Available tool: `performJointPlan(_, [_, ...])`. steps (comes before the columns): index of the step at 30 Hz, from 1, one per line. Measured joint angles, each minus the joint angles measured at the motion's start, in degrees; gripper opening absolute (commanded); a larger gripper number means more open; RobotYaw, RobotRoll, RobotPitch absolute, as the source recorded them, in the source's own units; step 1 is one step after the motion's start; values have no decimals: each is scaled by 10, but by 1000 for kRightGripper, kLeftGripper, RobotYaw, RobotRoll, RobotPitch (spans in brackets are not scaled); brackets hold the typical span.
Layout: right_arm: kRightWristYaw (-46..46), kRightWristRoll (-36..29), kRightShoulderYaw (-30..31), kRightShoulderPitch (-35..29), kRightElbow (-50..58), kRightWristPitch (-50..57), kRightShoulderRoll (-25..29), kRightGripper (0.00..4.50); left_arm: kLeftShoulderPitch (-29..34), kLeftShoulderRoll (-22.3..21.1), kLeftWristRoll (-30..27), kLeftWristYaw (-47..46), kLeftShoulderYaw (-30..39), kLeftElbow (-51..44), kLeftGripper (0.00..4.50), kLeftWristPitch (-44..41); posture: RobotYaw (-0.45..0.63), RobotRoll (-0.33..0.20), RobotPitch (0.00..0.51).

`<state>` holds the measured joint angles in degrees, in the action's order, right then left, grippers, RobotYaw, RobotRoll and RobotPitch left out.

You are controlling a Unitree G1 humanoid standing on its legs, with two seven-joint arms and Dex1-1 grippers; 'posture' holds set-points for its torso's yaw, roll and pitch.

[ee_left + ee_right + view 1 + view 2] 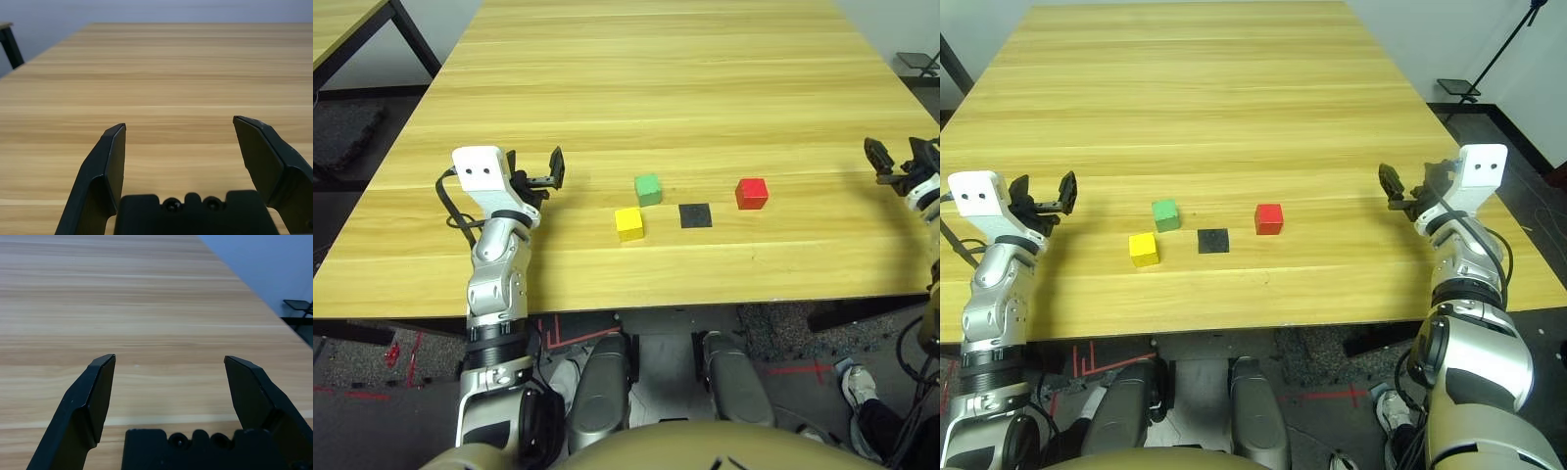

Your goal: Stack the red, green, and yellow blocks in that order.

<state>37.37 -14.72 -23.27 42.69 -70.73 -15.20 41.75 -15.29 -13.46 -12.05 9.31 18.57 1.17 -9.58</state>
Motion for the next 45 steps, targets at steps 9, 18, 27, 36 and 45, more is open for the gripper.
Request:
performJointPlan(9, [50, 4, 8, 1, -7, 20, 8, 4500, 25, -23, -30, 21, 5, -15, 4480, -31, 201, -43, 113])
performJointPlan(18, [417, 34, 178, 19, 186, 170, 27, 4500, 22, -224, -189, 248, -54, -205, 4480, -246, 244, -74, 89])
performJointPlan(27, [538, 133, 316, 147, 142, 119, -8, 4500, -1, -297, -225, 368, -131, -225, 4480, -301, 336, -110, 79])
performJointPlan(36, [540, 227, 381, 226, 22, 35, -68, 4500, -2, -319, -219, 380, -153, -244, 4480, -326, 438, -130, 89])
performJointPlan(45, [498, 274, 394, 252, -16, 12, -108, 3243, -1, -321, -221, 365, -153, -270, 4500, -346, 490, -129, 97])
